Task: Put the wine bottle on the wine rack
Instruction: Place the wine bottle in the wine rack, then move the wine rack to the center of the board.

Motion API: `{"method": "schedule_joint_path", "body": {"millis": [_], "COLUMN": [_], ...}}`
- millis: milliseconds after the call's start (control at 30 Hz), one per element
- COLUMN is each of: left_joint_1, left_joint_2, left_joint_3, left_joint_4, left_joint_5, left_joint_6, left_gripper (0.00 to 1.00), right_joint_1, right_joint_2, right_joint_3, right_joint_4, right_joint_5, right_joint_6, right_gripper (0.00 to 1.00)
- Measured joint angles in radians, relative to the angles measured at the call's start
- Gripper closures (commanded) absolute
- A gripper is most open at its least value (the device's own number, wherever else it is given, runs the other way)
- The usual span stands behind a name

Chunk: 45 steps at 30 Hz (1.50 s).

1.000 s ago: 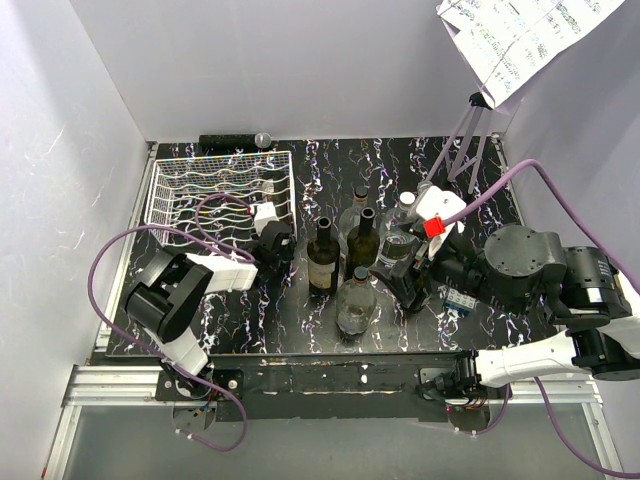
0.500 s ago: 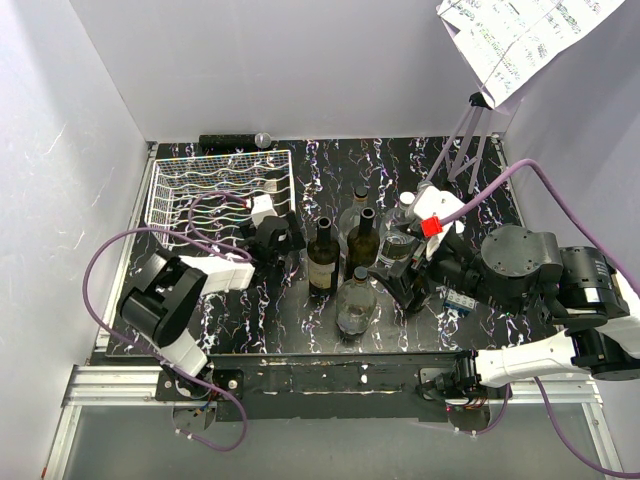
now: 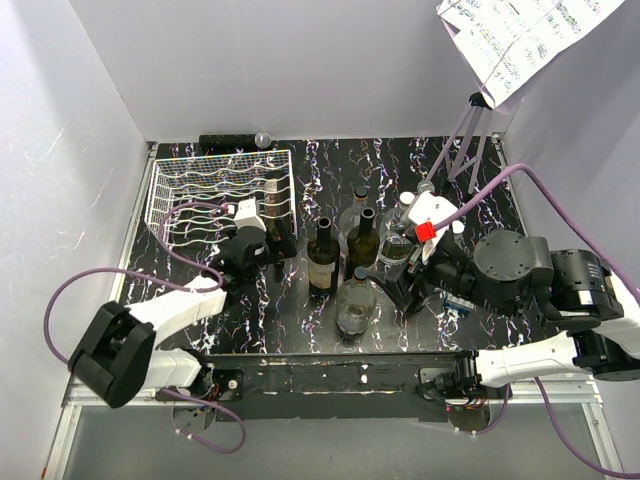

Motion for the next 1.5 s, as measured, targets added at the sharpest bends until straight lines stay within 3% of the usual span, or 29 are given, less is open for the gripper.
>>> {"method": "schedule_joint_path", "body": {"millis": [67,167,333,667,1000,1500], "left_joint_1": [-0.001,-0.003,-0.003,-0.003,-0.003,0.004], "left_joint_2": [-0.058,-0.135,-0.216,-0.307,0.053,0.098], "left_joint_3": [-0.03,-0.059,-0.083,-0.172,-0.056,-0.006], "left_joint_4": [-0.014,-0.069,-0.153,-0.302,-0.257,-0.218], "left_joint_5": [0.017,0.042,0.108,0.252,0.256,0.144], "left_joint_6": [0.002,-0.003,-0.005,0.011,-0.011,-0.054], "left_gripper": [0.26,0.64,1.0,1.0,1.0,1.0], "right_joint_1": [0.0,0.0,0.0,0.0,0.0,0.0], "right_joint_2": [-0.005,-0.01,-0.026,-0.044,-0.042,-0.042], "right_joint_3": [-0.01,-0.013,-0.032,-0.073,-0.072,-0.072], "right_joint_4": [0.001,0.002,0.008,0.03,0.031,0.032], "right_joint_5": [0.0,0.0,0.0,0.001,0.001,0.001], "right_joint_6": [0.0,0.0,0.0,-0.005,-0.04,-0.053], "right_gripper": [0.08,0.08,0.09,0.09,0.09,0.09]}}
